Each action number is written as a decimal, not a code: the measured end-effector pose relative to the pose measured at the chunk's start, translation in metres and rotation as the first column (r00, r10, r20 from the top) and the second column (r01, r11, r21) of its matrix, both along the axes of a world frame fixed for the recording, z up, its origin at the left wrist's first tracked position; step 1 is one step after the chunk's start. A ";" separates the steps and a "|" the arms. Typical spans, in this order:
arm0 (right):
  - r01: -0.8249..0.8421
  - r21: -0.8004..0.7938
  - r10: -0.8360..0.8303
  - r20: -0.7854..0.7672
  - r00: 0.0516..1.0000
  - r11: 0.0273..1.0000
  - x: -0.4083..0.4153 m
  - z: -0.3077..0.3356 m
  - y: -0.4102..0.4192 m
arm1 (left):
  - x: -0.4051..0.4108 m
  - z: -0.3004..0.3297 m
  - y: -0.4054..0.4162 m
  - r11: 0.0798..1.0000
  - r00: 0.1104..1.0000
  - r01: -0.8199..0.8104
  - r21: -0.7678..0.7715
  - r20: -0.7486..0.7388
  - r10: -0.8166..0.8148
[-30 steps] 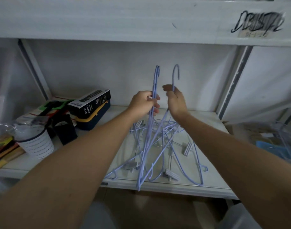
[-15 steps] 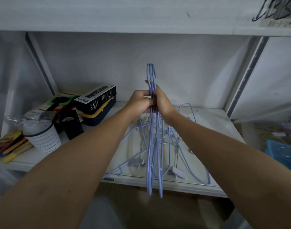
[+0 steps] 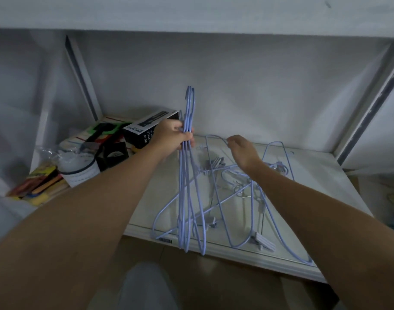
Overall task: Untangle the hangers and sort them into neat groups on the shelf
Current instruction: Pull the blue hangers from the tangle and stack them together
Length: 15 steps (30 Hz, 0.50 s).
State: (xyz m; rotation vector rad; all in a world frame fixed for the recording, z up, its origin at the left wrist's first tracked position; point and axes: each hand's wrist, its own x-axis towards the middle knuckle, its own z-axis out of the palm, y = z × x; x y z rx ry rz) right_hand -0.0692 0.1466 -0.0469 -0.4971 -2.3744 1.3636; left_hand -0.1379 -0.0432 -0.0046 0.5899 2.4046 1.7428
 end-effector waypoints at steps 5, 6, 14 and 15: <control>0.108 0.168 -0.145 0.229 0.963 0.980 -0.004 -0.034 0.026 | -0.014 -0.018 -0.002 1.000 1.000 0.013 -0.005 -0.008 -0.013; 0.099 0.229 -0.162 0.278 0.947 0.968 -0.002 -0.040 0.032 | -0.015 -0.021 0.000 1.000 1.000 0.022 -0.011 -0.007 -0.022; -0.055 0.448 -0.185 0.475 0.860 0.893 0.018 -0.080 0.064 | -0.021 -0.033 0.024 0.998 0.998 0.057 -0.001 0.018 -0.057; -0.059 0.462 -0.182 0.460 0.869 0.885 0.018 -0.082 0.064 | -0.021 -0.034 0.027 0.998 0.998 0.058 -0.007 0.016 -0.058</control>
